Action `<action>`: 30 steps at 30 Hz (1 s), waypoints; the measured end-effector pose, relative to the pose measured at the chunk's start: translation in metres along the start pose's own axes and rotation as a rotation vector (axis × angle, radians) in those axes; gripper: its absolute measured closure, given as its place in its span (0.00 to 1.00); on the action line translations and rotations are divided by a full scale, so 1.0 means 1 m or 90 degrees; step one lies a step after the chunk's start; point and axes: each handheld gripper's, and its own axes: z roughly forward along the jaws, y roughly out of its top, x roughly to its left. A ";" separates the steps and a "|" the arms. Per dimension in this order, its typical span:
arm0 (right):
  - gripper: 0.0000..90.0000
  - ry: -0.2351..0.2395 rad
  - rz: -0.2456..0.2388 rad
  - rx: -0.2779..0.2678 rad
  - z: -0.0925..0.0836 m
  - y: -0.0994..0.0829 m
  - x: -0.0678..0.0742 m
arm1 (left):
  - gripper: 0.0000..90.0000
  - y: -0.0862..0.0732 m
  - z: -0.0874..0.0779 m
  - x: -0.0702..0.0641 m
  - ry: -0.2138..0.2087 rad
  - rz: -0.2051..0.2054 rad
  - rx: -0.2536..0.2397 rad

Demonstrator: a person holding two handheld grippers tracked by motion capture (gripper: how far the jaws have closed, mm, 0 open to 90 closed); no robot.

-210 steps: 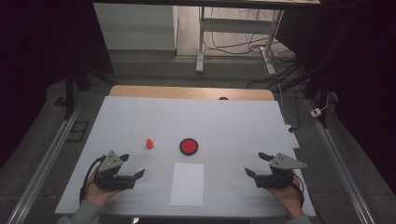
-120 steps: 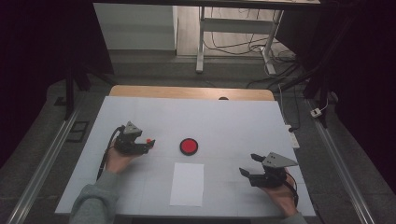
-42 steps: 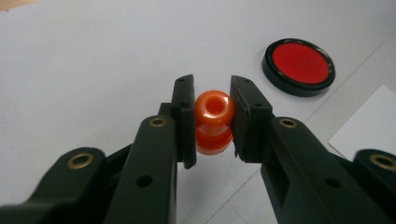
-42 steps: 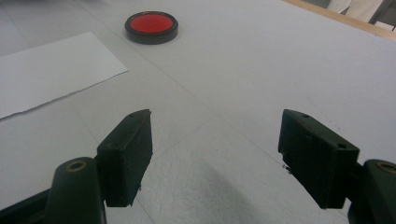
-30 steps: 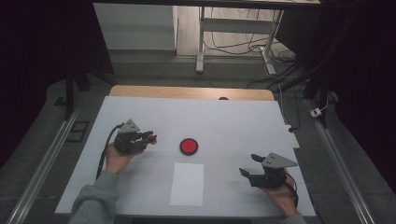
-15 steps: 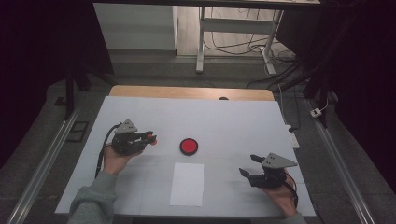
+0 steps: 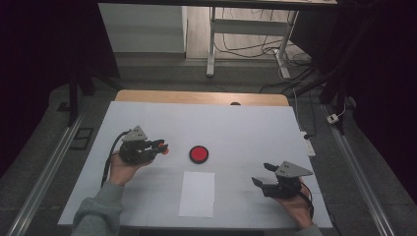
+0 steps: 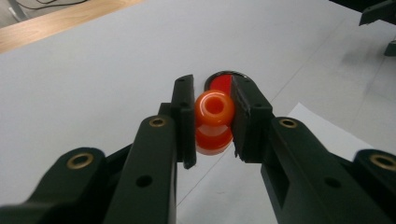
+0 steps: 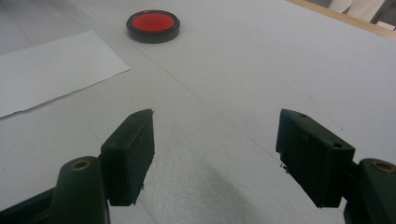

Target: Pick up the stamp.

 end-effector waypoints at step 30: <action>0.31 0.005 -0.003 0.003 0.001 -0.001 0.000 | 0.81 0.010 0.013 -0.033 -0.059 0.037 0.007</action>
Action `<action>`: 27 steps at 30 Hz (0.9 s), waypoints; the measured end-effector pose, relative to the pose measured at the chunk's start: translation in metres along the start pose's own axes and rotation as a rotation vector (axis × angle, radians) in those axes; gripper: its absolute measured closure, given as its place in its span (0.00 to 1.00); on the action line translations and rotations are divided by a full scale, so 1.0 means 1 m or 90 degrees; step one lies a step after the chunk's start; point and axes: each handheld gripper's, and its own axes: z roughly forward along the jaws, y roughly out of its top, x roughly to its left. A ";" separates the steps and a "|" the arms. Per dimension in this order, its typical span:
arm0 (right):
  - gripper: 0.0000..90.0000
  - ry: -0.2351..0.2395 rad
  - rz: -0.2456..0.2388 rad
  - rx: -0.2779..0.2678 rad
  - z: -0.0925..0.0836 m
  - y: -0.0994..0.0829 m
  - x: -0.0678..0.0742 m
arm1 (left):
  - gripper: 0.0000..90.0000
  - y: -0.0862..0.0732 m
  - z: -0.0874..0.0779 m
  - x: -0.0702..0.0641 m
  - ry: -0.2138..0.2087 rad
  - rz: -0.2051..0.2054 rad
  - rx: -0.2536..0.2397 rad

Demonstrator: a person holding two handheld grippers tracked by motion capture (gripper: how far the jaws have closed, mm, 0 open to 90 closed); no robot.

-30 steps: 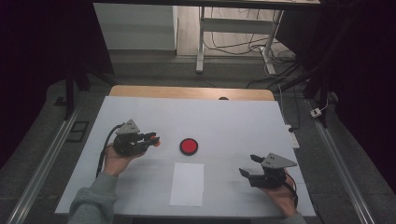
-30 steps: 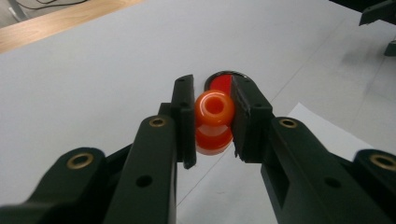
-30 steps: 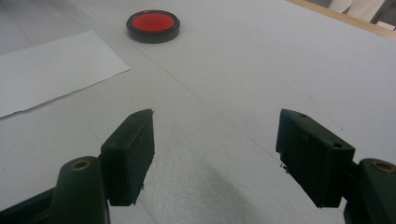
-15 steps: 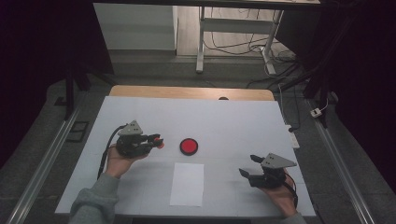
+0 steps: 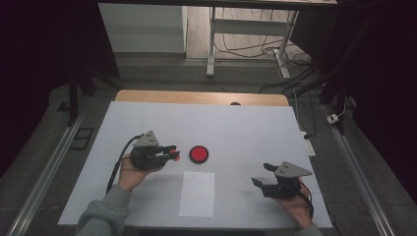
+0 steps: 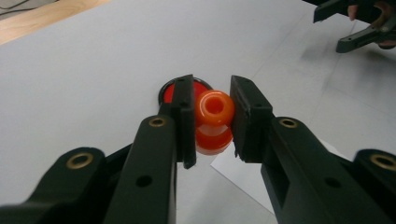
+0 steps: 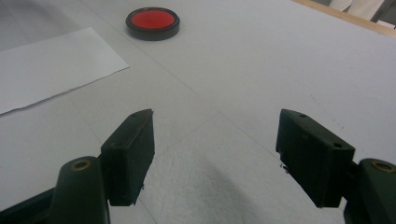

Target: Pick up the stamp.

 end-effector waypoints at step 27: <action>0.31 -0.002 0.002 -0.008 0.000 -0.001 0.000 | 0.80 0.008 0.025 -0.037 -0.083 0.034 0.015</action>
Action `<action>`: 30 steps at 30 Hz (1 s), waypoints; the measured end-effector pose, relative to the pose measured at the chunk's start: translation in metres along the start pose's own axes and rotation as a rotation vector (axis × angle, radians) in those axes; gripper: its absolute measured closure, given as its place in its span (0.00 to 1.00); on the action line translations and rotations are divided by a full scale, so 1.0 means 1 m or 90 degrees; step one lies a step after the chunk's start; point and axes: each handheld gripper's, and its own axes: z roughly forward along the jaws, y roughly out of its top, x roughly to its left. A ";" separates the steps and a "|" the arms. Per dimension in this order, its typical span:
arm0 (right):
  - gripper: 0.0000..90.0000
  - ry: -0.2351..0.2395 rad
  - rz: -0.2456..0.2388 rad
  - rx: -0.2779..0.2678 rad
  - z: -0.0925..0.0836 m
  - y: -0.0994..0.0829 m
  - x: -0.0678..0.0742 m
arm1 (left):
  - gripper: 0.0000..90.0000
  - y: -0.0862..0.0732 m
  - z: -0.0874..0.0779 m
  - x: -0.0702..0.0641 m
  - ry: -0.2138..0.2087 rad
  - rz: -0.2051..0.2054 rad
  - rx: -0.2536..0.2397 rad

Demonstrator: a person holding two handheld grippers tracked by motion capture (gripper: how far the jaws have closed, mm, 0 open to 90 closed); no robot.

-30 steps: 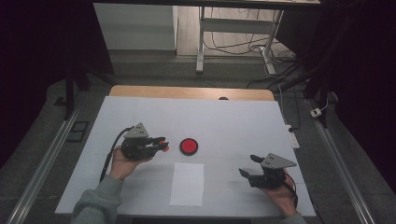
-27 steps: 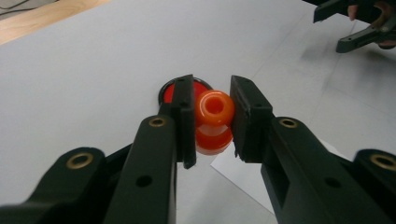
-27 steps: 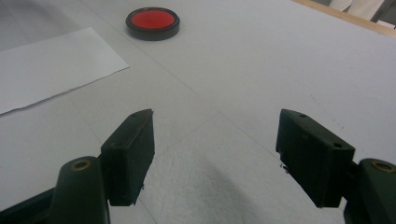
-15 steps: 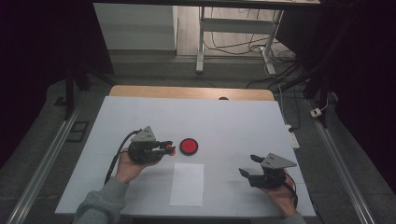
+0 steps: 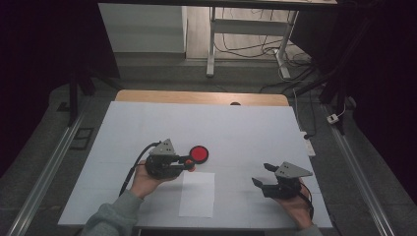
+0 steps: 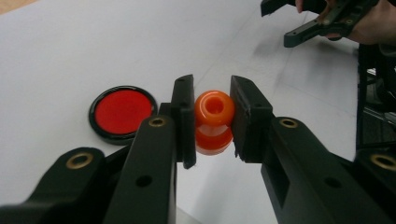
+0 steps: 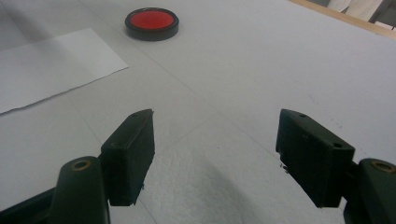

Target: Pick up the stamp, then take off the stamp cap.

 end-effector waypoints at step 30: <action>0.31 0.001 0.002 0.003 0.000 0.000 0.001 | 0.80 0.002 0.010 -0.007 -0.029 -0.002 -0.002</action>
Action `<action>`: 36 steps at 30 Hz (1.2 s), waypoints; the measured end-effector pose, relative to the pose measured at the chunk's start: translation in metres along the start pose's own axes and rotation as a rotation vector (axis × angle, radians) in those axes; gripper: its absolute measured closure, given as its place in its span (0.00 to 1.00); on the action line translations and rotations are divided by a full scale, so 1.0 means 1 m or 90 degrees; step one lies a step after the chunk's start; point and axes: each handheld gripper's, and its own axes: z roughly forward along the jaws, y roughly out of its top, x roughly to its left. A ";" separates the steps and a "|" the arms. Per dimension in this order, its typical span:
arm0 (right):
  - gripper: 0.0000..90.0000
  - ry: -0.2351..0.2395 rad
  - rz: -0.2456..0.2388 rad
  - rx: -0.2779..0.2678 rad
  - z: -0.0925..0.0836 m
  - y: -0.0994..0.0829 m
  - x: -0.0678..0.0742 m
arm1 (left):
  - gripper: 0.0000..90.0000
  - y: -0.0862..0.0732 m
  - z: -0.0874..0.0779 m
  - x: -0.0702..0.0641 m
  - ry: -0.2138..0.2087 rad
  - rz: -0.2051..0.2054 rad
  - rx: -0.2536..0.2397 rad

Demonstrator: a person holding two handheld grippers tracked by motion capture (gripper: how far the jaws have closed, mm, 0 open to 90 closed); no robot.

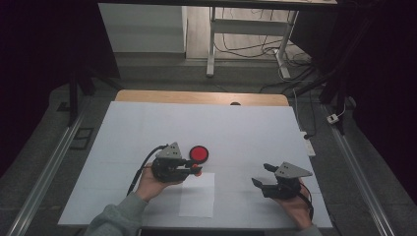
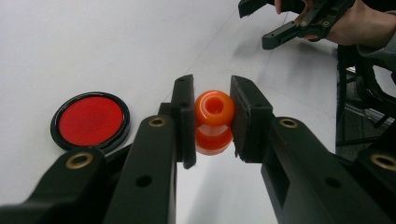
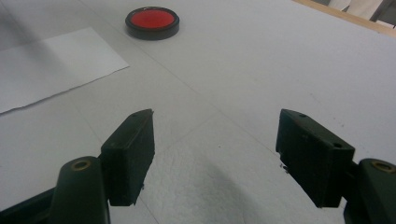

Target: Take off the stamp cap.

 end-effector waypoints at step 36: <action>0.32 0.042 -0.012 -0.013 0.022 0.016 0.027 | 0.80 0.000 0.000 0.002 -0.001 -0.004 -0.010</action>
